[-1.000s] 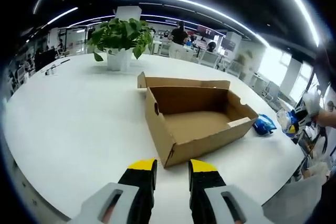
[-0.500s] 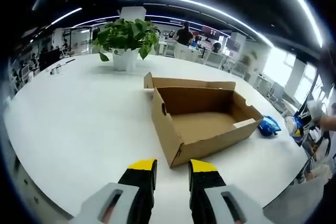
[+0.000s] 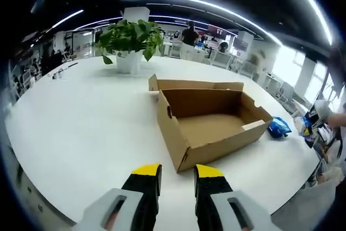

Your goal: Operate the shoe box by opening the lid, removing the specified soft item, and placing it in the target area until the item is outside and the box remains undamaged.

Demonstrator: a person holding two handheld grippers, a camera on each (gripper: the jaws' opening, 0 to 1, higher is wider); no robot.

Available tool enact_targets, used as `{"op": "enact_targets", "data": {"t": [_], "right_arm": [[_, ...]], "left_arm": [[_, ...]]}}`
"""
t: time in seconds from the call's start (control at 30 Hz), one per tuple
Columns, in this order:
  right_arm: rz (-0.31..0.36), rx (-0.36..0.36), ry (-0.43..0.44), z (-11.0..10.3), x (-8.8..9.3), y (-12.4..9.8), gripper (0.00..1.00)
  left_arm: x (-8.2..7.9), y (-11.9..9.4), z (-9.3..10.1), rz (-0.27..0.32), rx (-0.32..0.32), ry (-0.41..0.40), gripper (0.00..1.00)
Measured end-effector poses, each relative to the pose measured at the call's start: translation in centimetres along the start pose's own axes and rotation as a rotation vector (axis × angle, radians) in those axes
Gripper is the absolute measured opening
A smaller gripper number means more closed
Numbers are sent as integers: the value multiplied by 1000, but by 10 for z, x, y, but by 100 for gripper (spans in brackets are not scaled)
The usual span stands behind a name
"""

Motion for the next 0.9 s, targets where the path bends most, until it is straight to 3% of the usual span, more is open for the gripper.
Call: {"op": "enact_targets", "data": {"t": [0.5, 0.9], "right_arm": [[-72, -17, -80, 35, 0, 17, 34], [-117, -41, -135, 46, -1, 34, 35]], "left_arm": [[-1, 0, -6, 3, -26, -26, 24], [-1, 1, -6, -2, -33, -22, 24]]}}
Point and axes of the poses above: the point that each gripper's makers call its tool centre point, and the gripper's own axes: y roughly forward along the fingers, z roughly to its right, x roughly out of its underside, the point moved 4 cm from there along -y, roughly backward along the fingers, and after that the axes turned 14 degrees about -x, right-handed, at the moved point
